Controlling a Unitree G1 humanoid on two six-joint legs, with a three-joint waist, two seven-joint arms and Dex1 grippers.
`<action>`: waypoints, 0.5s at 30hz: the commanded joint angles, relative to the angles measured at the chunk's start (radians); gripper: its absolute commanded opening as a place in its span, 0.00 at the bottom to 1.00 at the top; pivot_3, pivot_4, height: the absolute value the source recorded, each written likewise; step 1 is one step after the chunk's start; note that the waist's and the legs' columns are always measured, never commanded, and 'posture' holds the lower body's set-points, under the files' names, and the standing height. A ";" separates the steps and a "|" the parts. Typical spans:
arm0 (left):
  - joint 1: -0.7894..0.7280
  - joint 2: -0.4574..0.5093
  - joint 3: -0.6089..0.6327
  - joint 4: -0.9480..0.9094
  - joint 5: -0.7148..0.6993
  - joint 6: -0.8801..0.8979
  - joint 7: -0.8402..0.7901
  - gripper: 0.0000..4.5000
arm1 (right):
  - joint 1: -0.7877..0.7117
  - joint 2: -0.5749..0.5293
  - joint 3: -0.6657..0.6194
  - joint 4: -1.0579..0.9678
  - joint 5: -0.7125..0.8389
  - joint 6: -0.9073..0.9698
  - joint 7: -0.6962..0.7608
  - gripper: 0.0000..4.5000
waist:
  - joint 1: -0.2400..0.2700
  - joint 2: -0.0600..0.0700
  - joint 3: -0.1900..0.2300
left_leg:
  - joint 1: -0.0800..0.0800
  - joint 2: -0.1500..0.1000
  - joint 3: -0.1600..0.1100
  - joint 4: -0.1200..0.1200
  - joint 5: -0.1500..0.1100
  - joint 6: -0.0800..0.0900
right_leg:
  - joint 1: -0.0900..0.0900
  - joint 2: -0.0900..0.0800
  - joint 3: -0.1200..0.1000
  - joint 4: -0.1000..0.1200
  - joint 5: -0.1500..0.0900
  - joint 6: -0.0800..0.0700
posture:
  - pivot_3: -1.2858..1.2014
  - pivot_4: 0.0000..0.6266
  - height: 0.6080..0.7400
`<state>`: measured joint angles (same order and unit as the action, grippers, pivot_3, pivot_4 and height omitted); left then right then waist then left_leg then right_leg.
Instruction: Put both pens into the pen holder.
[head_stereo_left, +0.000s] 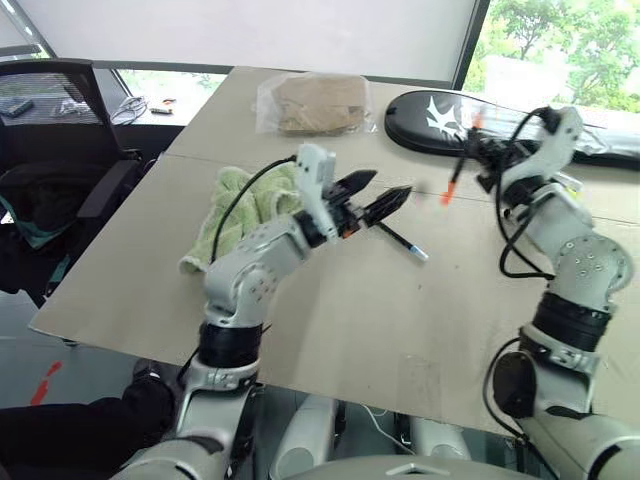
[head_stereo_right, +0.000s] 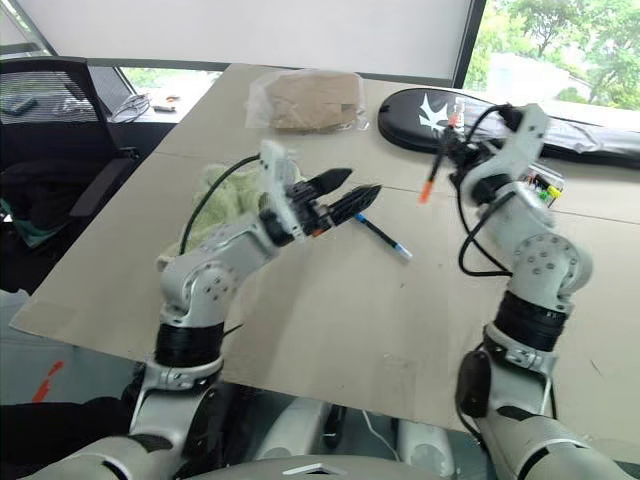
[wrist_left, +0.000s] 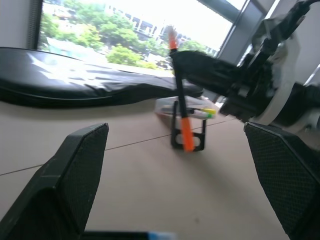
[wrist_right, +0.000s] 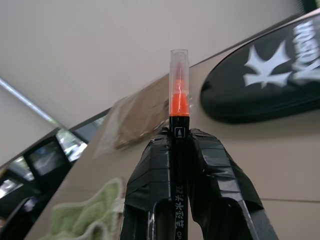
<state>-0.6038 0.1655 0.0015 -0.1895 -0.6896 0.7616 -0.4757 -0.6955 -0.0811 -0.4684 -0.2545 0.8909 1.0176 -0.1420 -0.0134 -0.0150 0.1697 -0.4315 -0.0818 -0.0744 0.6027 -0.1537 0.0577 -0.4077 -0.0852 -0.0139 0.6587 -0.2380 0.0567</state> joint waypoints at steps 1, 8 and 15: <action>-0.042 -0.010 0.034 0.036 -0.051 0.055 0.007 1.00 | -0.029 0.063 -0.009 -0.078 0.146 0.024 -0.097 0.02 | -0.001 0.000 0.000 | 0.000 0.000 0.000 0.000 0.000 0.000 | 0.000 0.000 0.000 0.000 0.000 0.000 | 0.52 0.24 1.00; -0.044 -0.012 0.013 0.042 -0.032 0.080 -0.001 0.89 | -0.028 0.084 0.024 -0.088 0.245 -0.002 -0.182 0.00 | 0.001 0.000 0.000 | 0.000 0.000 0.000 0.000 0.000 0.000 | -0.001 0.001 0.000 0.001 0.000 0.000 | 0.52 0.24 1.00; -0.031 -0.011 -0.006 0.031 -0.026 0.080 -0.007 0.22 | -0.016 0.078 0.060 -0.102 0.383 -0.011 -0.251 0.00 | -0.001 0.000 0.000 | 0.000 0.000 0.000 -0.001 0.000 0.000 | -0.001 0.001 0.001 0.001 0.000 0.000 | 0.52 0.24 1.00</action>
<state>-0.6308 0.1562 -0.0062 -0.1269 -0.7102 0.8441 -0.4795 -0.6967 0.0038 -0.4307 -0.3038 1.2049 1.0194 -0.3861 -0.0147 -0.0149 0.1697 -0.4316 -0.0821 -0.0742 0.6020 -0.1536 0.0577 -0.4088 -0.0844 -0.0127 0.6595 -0.2381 0.0565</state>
